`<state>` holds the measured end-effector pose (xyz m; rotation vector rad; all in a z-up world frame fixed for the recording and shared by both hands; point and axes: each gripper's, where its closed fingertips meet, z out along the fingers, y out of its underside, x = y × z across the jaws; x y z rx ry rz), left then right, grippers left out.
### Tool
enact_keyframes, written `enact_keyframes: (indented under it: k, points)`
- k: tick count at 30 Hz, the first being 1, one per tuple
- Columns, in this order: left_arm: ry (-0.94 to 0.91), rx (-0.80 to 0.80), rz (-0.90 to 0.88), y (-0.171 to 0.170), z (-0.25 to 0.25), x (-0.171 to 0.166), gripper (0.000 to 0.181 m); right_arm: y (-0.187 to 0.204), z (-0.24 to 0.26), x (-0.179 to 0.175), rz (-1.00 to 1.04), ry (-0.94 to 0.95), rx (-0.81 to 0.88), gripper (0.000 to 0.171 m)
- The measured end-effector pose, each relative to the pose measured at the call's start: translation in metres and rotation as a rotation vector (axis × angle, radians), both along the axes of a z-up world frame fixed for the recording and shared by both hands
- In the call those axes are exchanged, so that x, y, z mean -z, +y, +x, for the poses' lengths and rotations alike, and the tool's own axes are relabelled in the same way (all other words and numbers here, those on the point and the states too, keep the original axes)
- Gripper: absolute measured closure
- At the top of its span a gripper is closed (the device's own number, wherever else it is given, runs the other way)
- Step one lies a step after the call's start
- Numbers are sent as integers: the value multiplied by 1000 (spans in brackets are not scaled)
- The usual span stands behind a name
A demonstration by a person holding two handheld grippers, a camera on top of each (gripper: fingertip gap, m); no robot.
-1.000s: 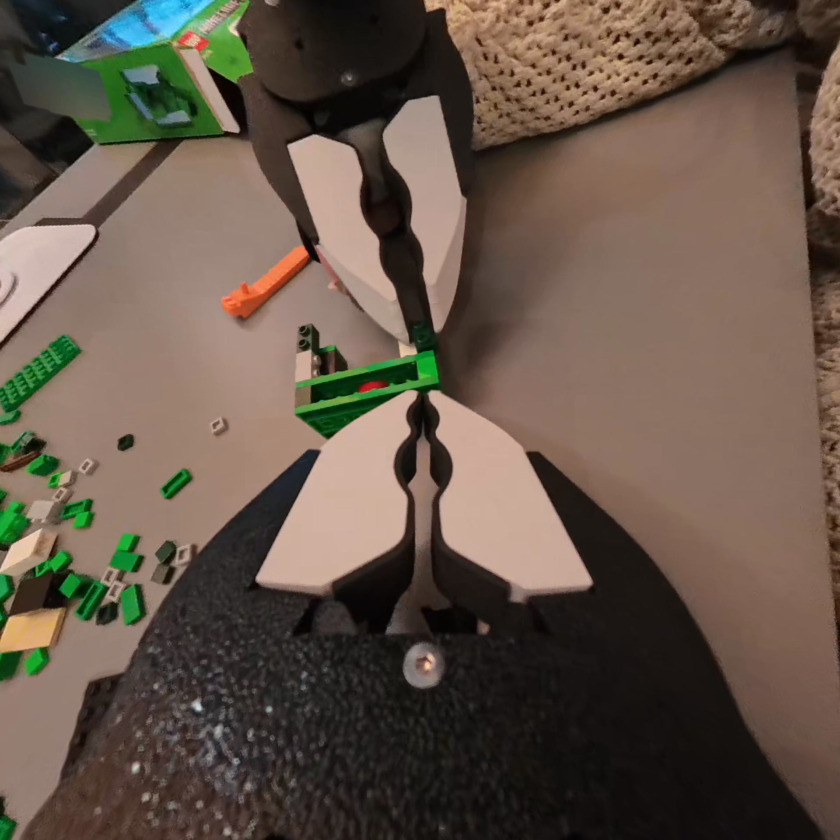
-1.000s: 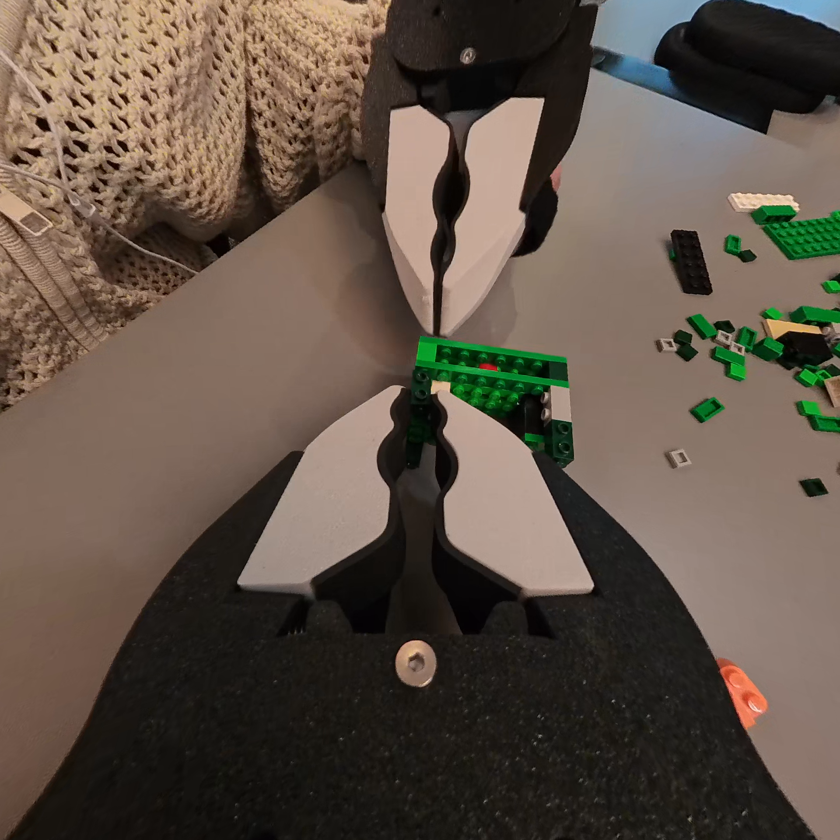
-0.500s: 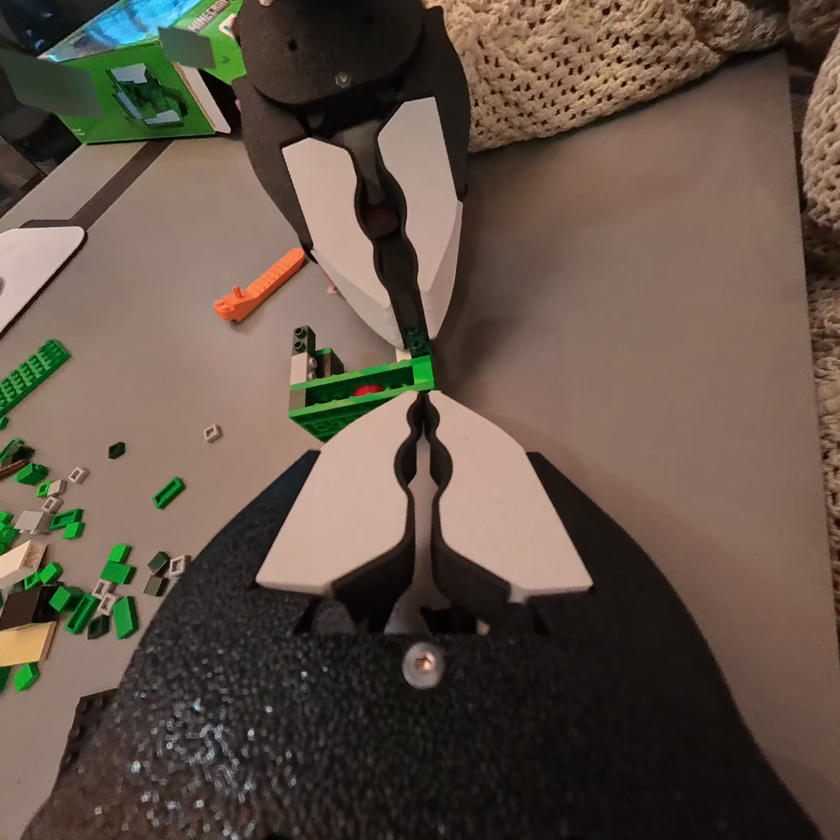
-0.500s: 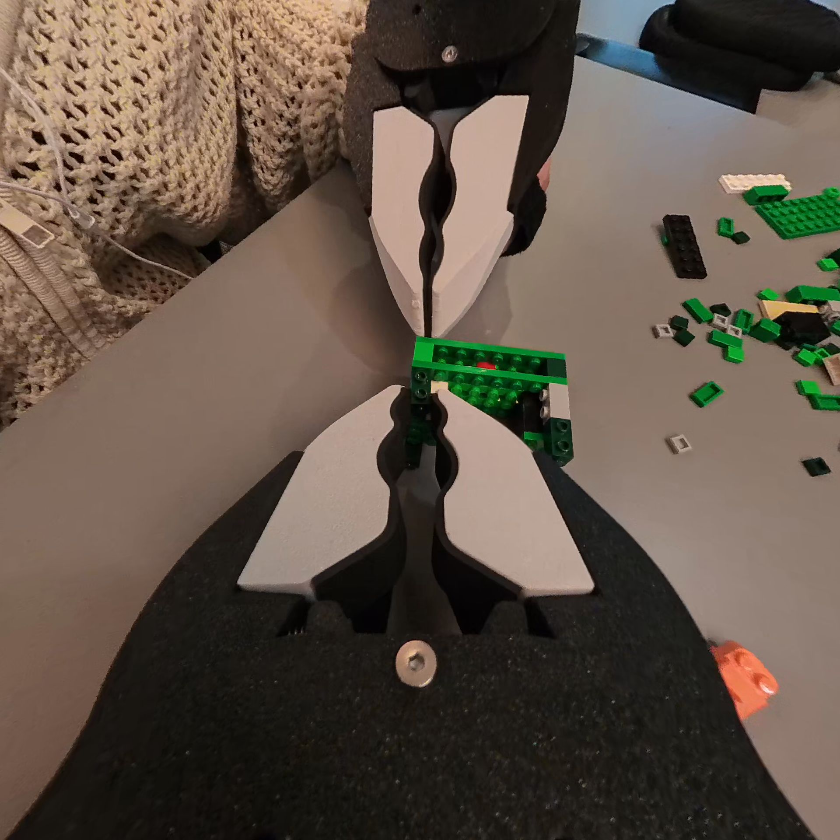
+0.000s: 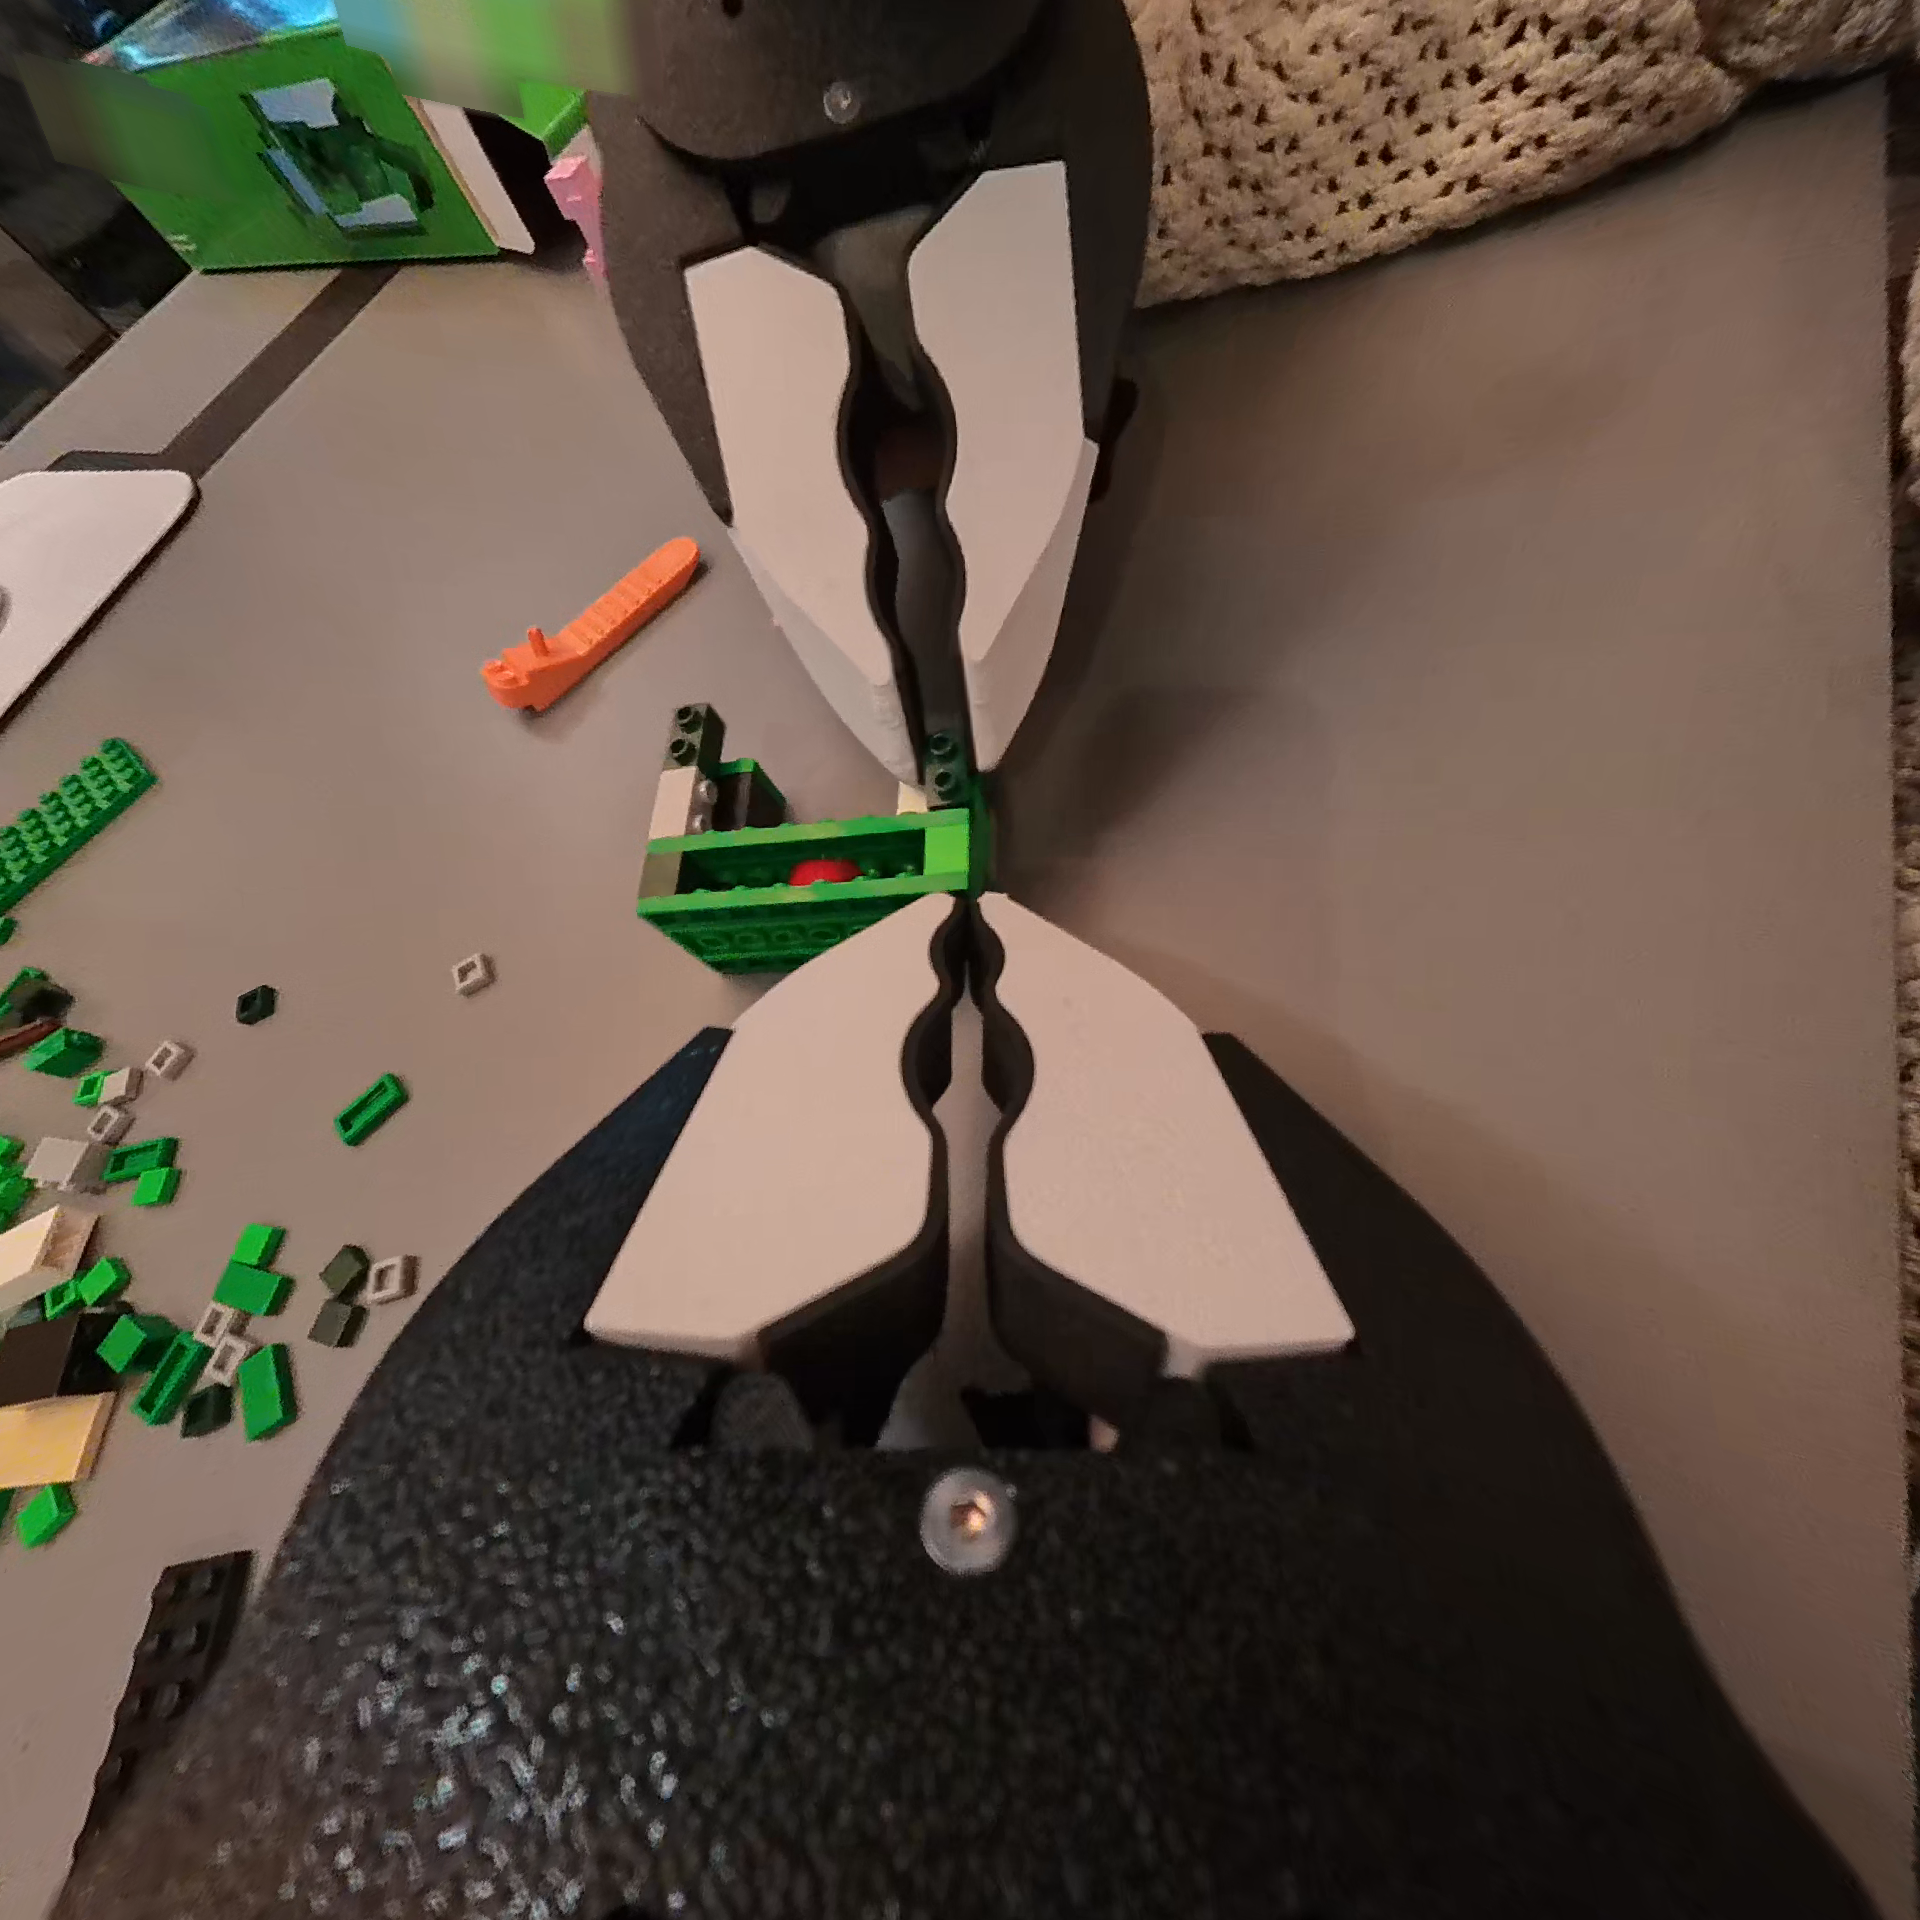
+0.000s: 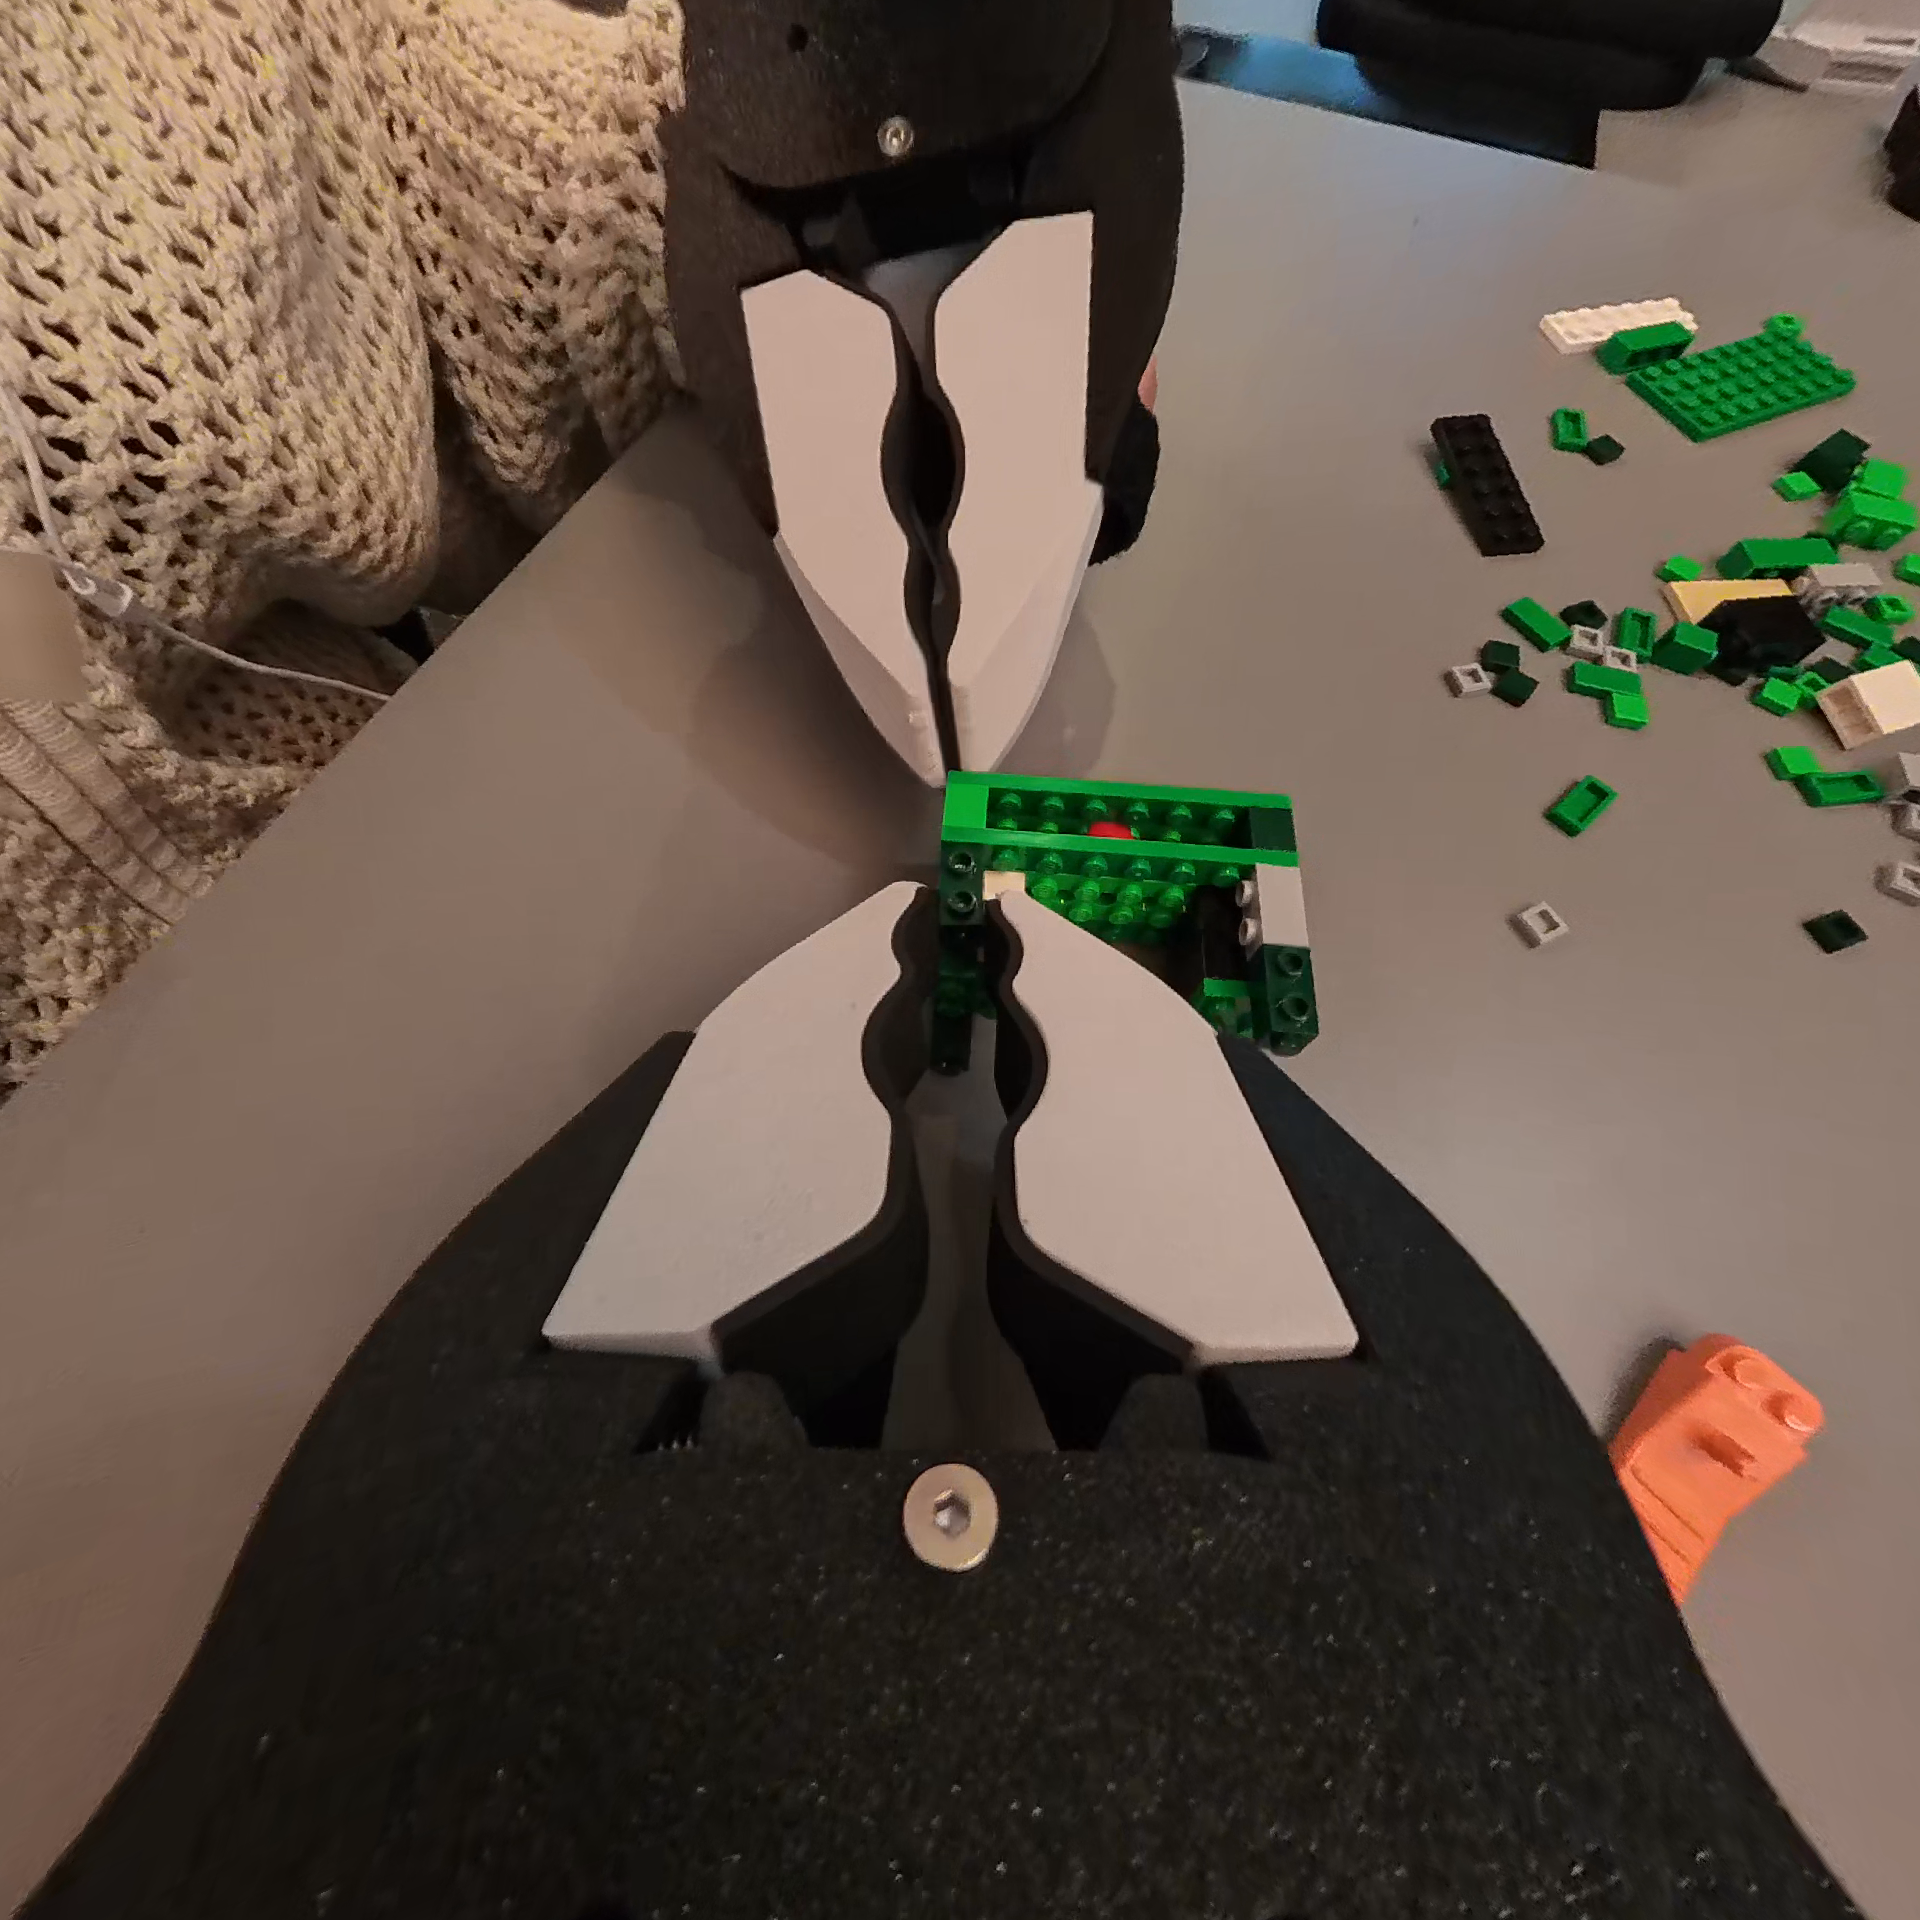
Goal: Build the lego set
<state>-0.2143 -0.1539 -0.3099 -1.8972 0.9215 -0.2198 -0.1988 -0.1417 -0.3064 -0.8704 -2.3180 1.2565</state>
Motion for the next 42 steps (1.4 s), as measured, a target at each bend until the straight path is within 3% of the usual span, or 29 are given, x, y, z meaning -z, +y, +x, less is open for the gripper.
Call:
enact_keyframes:
  k: [23,42]
  points:
    - [-70,-11,-14,4,-1,-6,181,1,0,1,-32,-17,122,164]
    - [-87,-4,-31,4,0,-6,181,0,-2,1,-53,-60,61,164]
